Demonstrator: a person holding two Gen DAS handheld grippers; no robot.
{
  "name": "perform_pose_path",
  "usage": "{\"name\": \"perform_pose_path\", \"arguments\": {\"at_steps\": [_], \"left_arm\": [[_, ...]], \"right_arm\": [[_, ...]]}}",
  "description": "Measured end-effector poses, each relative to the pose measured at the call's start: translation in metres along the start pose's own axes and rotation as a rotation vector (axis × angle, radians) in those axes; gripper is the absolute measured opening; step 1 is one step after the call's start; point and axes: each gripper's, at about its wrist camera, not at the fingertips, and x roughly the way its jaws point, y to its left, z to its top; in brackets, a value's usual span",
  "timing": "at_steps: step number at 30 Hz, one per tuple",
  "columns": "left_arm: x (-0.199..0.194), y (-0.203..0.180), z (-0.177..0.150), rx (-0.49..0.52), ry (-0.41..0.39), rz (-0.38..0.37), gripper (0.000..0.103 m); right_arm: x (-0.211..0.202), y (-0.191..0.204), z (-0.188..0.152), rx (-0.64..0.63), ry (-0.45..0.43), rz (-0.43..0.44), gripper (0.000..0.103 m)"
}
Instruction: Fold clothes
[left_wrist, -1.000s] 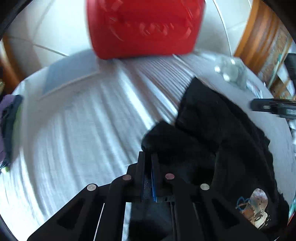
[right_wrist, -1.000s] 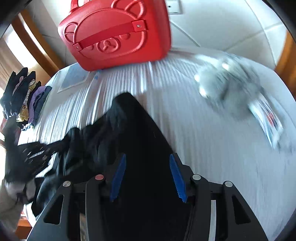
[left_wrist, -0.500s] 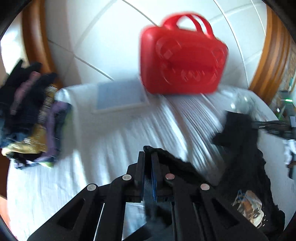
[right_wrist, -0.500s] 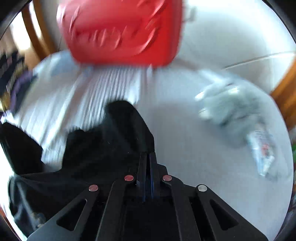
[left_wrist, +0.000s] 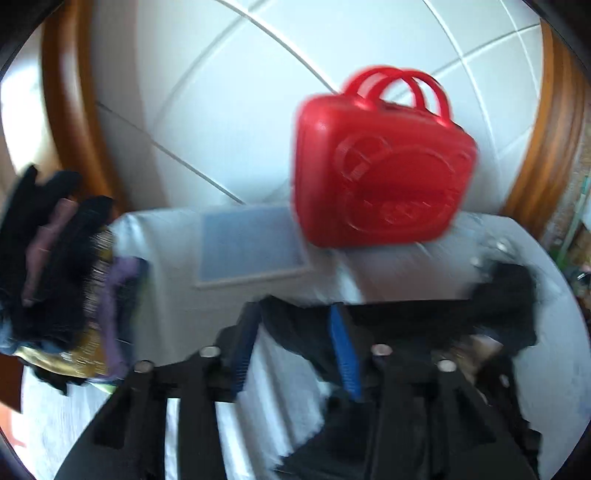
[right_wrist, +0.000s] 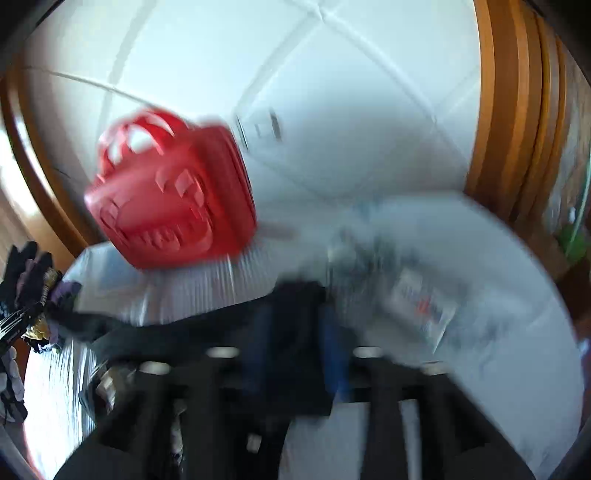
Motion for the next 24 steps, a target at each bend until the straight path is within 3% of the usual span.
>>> {"name": "perform_pose_path", "arguments": {"at_steps": [3, 11, 19, 20, 21, 22, 23, 24], "left_arm": [[-0.002, -0.005, -0.023, 0.040, 0.047, -0.035, 0.046], [0.028, 0.007, -0.110, 0.070, 0.257, -0.039, 0.046], [0.049, -0.010, -0.144, 0.106, 0.308, -0.055, 0.046], [0.052, -0.014, -0.145, 0.110, 0.315, -0.050, 0.037], [0.056, -0.017, -0.145, 0.113, 0.322, -0.045, 0.026], [0.056, -0.019, -0.145, 0.113, 0.324, -0.041, 0.018], [0.051, -0.021, -0.144, 0.104, 0.313, -0.038, 0.011], [0.044, -0.022, -0.142, 0.095, 0.299, -0.033, 0.011]], "right_arm": [[-0.009, 0.001, -0.034, 0.002, 0.046, 0.029, 0.053], [-0.022, 0.020, -0.159, -0.072, 0.322, 0.125, 0.053], [-0.005, 0.014, -0.205, -0.004, 0.439, 0.126, 0.053], [0.000, 0.017, -0.211, -0.009, 0.452, 0.126, 0.051], [0.004, 0.019, -0.216, -0.013, 0.458, 0.127, 0.028], [0.008, 0.021, -0.220, -0.032, 0.456, 0.098, 0.011], [0.007, 0.024, -0.221, -0.048, 0.441, 0.075, 0.004], [-0.001, 0.027, -0.219, -0.060, 0.409, 0.064, 0.004]]}}
